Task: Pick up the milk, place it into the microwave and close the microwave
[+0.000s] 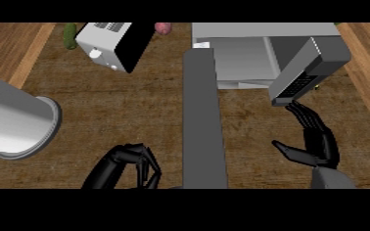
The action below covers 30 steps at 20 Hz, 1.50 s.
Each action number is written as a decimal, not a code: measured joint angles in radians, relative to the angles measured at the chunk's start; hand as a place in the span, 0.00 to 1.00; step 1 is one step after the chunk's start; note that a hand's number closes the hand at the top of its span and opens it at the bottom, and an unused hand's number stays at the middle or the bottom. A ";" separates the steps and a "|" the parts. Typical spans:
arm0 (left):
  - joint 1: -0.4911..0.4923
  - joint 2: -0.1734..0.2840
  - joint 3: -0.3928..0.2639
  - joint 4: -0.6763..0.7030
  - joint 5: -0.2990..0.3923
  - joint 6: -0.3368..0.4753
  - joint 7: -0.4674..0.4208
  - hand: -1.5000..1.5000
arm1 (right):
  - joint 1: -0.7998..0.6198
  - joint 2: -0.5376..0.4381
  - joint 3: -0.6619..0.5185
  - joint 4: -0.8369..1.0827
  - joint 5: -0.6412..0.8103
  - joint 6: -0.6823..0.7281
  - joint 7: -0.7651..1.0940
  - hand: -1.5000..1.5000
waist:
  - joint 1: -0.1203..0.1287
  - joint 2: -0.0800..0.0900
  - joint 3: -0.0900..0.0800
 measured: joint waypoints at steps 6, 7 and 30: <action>-0.196 0.000 -0.076 0.163 -0.022 0.084 0.032 1.00 | 0.096 -0.063 -0.026 -0.178 -0.085 0.056 0.090 0.00 | 0.005 0.002 0.000; -0.230 -0.001 -0.105 0.205 -0.023 0.114 0.026 1.00 | 0.100 -0.071 -0.029 -0.188 -0.089 0.058 0.092 0.00 | 0.005 0.003 0.000; -0.835 0.016 -0.628 0.772 0.421 0.586 0.112 1.00 | 0.082 -0.180 0.006 -0.534 -0.271 0.229 0.311 0.00 | -0.116 0.029 -0.002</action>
